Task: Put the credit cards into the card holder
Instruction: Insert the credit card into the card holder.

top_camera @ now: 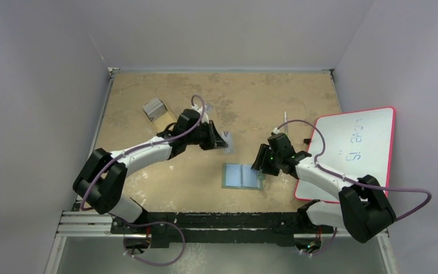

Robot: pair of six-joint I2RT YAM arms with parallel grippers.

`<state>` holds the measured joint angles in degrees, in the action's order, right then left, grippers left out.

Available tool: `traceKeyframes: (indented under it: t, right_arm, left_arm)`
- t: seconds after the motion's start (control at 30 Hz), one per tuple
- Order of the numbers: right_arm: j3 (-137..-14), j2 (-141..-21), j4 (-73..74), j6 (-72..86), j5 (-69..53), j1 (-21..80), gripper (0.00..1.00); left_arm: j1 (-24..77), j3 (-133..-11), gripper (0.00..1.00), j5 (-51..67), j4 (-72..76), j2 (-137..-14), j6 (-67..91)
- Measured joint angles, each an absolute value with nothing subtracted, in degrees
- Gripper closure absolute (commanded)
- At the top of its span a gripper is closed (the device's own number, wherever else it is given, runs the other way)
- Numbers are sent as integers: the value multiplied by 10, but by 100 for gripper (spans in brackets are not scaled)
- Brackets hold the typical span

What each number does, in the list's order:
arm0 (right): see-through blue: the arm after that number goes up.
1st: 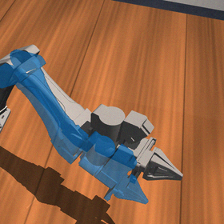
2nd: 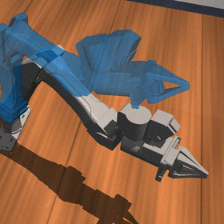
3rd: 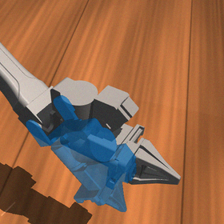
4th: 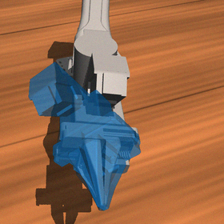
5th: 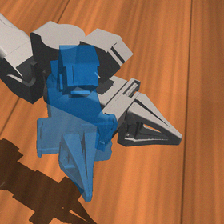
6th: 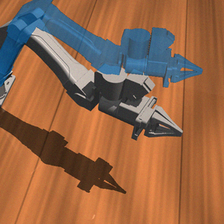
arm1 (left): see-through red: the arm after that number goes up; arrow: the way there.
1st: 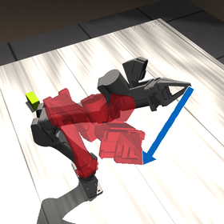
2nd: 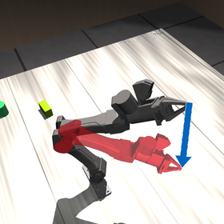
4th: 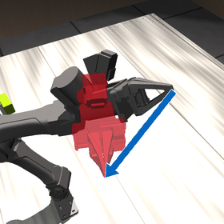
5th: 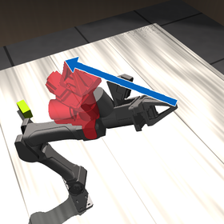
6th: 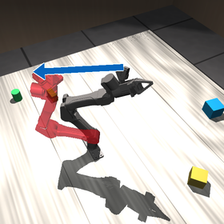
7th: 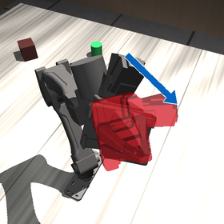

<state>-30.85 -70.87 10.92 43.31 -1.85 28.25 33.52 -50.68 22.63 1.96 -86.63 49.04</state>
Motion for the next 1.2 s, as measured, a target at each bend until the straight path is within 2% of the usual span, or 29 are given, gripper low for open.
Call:
traceKeyframes:
  t: [0.2,0.4,0.67,0.87,1.2]
  right_arm:
    - [-280,-704,47,454,-66,282,49]
    - [-256,-686,24,484,-102,282,51]
    - [-222,-676,-21,503,-128,282,50]
    - [-200,-650,-38,506,-132,282,49]
    - [-196,-632,-24,499,-130,282,48]
  left_arm:
    - [403,-449,100,225,69,-867,535]
    - [424,-378,100,218,97,-866,575]
    - [465,-316,100,193,125,-831,629]
    - [484,-301,100,199,176,-854,655]
    - [484,-313,100,200,152,-879,633]
